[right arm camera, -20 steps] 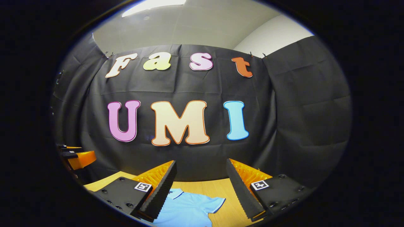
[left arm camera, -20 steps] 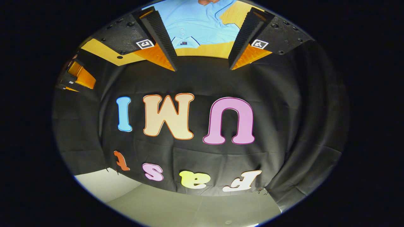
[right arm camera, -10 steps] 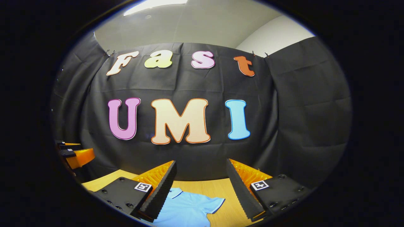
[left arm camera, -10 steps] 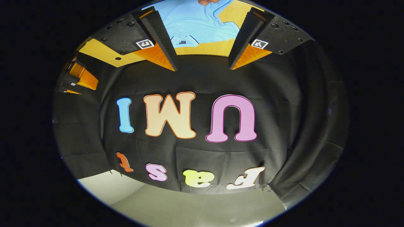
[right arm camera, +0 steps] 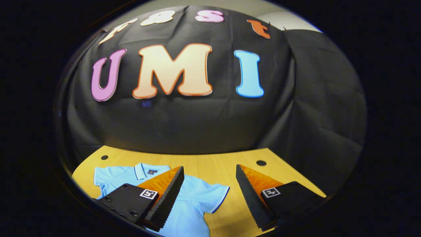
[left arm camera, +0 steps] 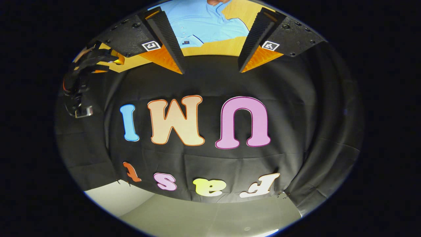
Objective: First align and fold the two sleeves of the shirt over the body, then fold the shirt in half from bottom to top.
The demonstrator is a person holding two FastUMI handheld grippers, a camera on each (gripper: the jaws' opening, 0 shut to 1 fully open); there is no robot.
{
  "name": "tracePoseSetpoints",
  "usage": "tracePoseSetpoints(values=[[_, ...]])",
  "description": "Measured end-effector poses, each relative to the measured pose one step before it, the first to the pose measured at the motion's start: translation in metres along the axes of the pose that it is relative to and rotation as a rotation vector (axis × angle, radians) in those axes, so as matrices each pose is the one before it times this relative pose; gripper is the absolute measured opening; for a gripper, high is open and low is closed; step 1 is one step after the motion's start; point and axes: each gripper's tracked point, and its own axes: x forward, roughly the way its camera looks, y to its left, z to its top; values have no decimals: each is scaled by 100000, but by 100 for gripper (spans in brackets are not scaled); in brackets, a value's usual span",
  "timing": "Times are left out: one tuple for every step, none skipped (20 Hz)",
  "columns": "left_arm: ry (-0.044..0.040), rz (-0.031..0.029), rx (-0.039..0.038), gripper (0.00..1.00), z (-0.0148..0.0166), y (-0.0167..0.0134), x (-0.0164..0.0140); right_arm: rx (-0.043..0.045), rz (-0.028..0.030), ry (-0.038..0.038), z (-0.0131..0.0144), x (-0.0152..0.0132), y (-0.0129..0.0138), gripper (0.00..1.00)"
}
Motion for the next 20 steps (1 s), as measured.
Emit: tracePoseSetpoints(values=[[292,262,560,93,-246,197,374,-51,-1024,2598,-1251,1252,-25,99],[242,144,336,94,-57,143,415,-1746,-1864,2739,-1176,1352,-329,99],[491,-83,201,93,-278,14,369,-1438,-1007,2883,-1261,1245,-221,99],[784,-38,241,95,-185,75,293,-956,-1047,3353,-1158,910,-150,99],[648,32,151,95,-352,51,248,-477,-761,3775,-1414,1118,-100,99],[402,59,-120,95,-109,118,276,-129,-284,3645,-1043,1134,163,99],[493,105,-89,94,-250,112,240,-75,-368,2952,-1094,925,-135,99],[544,265,70,96,-231,73,292,77,-284,3008,-890,847,-119,100],[684,328,22,96,-284,172,184,64,-416,2728,-1078,883,56,99],[834,450,126,95,-350,176,270,47,136,2786,-831,795,15,98],[782,653,258,94,-302,263,172,649,-218,3212,-978,867,-89,99],[510,503,153,95,-124,210,150,1067,-828,2982,-770,652,-222,99],[197,434,31,95,-148,207,155,1286,-426,2425,-626,600,-114,100],[180,558,19,95,12,160,101,1184,-660,1656,-402,468,-139,99],[337,352,-37,95,-205,126,134,451,-606,1693,-490,448,-159,99],[536,304,-3,95,-129,24,109,983,1378,2688,-416,-15,171,99],[478,174,-47,95,-168,40,87,2083,960,-522,137,433,361,99],[250,175,-144,95,-98,5,64,803,338,822,-22,-282,38,97],[250,61,-128,95,-178,44,12,1991,1413,940,-130,105,389,95],[229,182,55,95,-101,-22,-6,333,-321,-925,220,175,212,84]])
